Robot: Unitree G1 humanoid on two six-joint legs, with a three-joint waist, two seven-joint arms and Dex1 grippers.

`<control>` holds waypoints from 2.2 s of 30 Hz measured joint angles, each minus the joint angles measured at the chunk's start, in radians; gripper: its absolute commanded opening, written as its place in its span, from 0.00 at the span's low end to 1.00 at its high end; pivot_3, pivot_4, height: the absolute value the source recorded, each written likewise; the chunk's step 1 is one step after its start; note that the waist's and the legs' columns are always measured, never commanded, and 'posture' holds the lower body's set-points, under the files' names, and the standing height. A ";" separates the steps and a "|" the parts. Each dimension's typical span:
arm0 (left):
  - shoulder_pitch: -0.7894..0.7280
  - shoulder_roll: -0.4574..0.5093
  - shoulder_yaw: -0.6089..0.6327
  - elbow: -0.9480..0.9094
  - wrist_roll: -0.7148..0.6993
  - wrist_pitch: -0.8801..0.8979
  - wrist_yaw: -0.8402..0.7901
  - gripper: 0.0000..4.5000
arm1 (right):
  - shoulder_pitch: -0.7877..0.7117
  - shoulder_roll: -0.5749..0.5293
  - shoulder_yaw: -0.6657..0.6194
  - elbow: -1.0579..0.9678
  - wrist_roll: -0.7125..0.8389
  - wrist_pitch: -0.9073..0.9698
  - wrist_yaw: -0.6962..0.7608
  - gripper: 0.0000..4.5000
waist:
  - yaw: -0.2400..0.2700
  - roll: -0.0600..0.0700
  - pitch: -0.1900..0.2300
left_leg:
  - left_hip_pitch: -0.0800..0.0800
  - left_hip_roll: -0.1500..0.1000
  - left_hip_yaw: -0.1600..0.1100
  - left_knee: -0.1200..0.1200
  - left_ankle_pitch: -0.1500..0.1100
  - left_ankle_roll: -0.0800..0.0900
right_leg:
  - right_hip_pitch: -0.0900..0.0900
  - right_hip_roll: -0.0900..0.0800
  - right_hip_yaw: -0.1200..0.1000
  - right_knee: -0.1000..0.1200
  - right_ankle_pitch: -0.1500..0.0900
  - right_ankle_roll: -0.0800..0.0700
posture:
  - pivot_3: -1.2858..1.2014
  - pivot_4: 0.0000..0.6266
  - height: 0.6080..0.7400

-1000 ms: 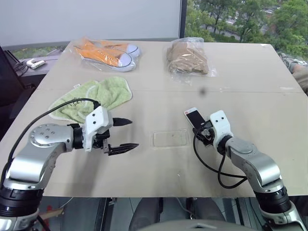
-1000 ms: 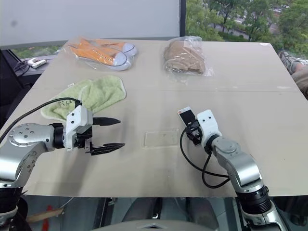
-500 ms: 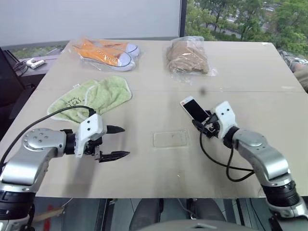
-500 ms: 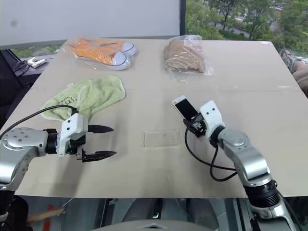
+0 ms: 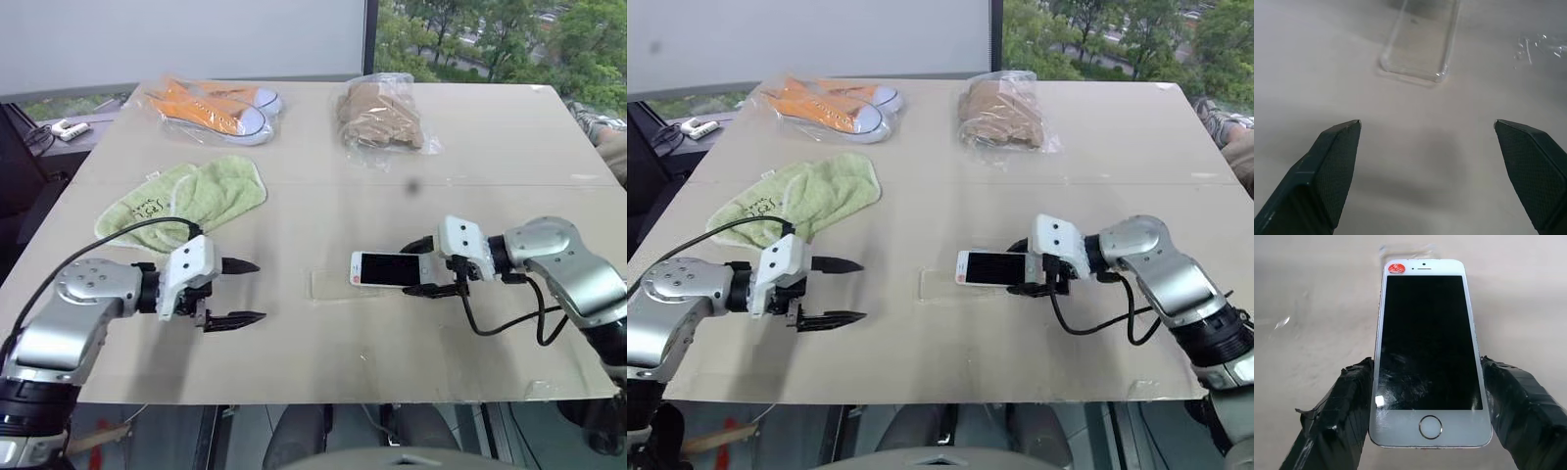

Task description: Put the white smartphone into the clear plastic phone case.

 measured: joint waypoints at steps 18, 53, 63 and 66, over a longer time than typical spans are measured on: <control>-0.092 -0.046 -0.076 0.064 0.047 -0.037 0.007 1.00 | -0.098 0.076 0.105 0.092 -0.158 0.008 0.087 0.66 | 0.002 0.000 0.000 | -0.001 -0.001 0.000 0.000 0.003 -0.004 | -0.001 -0.002 -0.002 0.000 0.000 0.000 | 0.52 0.24 1.00; -0.064 -0.045 -0.077 0.042 0.049 -0.039 0.019 1.00 | -0.137 0.137 0.171 0.056 -0.244 0.196 0.067 0.97 | 0.002 0.000 0.000 | -0.001 -0.001 -0.001 0.000 0.003 -0.005 | -0.001 -0.002 -0.004 0.001 0.000 0.000 | 0.52 0.24 1.00; -0.064 -0.045 -0.077 0.043 0.051 -0.039 0.028 1.00 | -0.137 0.140 0.115 -0.031 -0.179 0.246 0.039 0.97 | 0.003 0.000 0.000 | -0.001 -0.001 -0.001 0.000 0.003 -0.005 | -0.001 -0.002 -0.004 0.000 0.000 0.000 | 0.52 0.24 1.00; -0.070 -0.050 -0.081 0.047 0.055 -0.039 0.030 1.00 | -0.137 0.143 0.091 -0.064 -0.157 0.270 0.024 0.92 | 0.003 0.000 0.000 | -0.001 -0.001 -0.001 0.000 0.003 -0.005 | -0.001 -0.002 -0.004 0.001 0.000 0.000 | 0.52 0.24 1.00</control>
